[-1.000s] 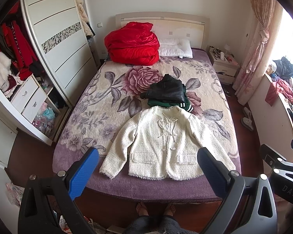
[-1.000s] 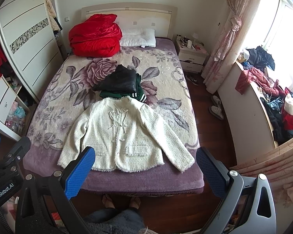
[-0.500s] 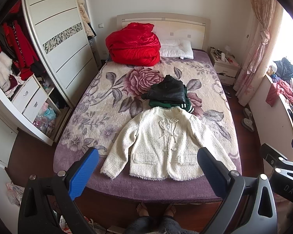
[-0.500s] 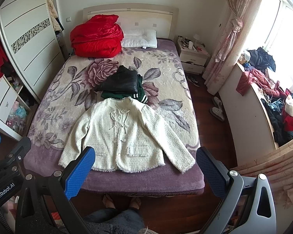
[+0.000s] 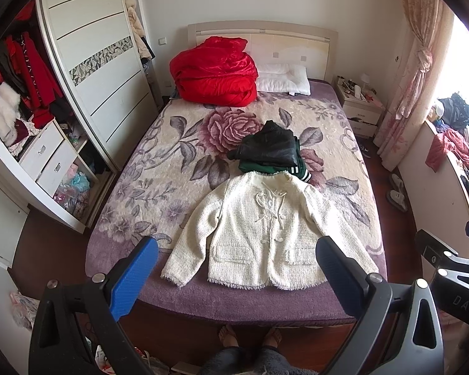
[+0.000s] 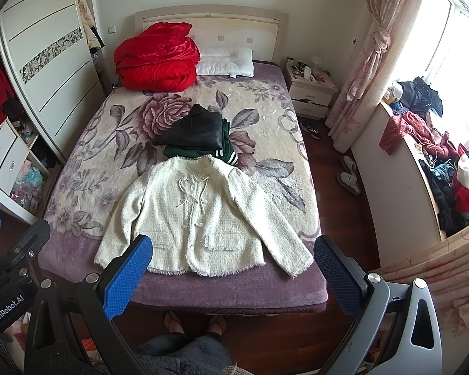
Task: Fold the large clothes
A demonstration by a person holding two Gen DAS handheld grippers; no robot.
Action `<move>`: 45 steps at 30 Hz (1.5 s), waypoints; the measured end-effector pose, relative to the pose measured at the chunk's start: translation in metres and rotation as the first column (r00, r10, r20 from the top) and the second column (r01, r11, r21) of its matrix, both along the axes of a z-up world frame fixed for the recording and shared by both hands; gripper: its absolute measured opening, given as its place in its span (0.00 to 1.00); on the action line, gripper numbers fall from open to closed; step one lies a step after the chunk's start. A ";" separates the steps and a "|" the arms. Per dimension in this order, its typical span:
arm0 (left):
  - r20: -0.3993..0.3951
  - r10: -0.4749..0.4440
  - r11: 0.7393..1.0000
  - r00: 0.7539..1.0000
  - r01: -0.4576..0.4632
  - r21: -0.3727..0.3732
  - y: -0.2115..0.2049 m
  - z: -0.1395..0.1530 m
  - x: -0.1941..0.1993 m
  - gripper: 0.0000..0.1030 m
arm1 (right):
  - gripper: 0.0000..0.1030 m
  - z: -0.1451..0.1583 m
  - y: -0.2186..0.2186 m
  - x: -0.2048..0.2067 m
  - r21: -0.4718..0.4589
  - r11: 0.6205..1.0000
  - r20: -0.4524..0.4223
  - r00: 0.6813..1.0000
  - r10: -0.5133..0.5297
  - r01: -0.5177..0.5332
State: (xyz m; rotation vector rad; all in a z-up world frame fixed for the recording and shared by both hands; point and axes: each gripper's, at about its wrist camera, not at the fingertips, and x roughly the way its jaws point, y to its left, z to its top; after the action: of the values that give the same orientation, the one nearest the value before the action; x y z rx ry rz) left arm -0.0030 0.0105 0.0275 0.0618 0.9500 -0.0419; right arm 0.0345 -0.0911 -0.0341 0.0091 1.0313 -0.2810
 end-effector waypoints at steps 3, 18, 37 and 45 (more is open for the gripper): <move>0.002 0.000 1.000 1.000 0.000 0.001 -0.001 0.000 -0.001 1.00 | 1.00 0.001 0.000 0.000 0.000 1.000 0.001 1.000 0.001 -0.001; 0.011 -0.008 1.000 1.000 0.008 -0.004 -0.004 0.005 0.013 1.00 | 1.00 0.007 0.005 0.003 0.000 1.000 0.000 1.000 -0.002 0.002; -0.019 -0.019 0.995 1.000 0.021 0.097 -0.011 -0.172 0.123 1.00 | 0.92 -0.192 -0.138 0.041 0.172 0.877 -0.154 0.892 -0.425 0.448; -0.122 0.098 0.972 0.988 -0.068 0.225 -0.049 -0.340 0.174 1.00 | 0.73 -0.477 -0.324 -0.016 0.370 0.495 -0.387 0.615 -0.687 0.786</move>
State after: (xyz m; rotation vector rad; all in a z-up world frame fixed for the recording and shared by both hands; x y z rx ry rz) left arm 0.1706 -0.0388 -0.3120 0.2265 1.0869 0.1390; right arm 0.0183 -0.4154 -0.5115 0.9767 1.2271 -0.8127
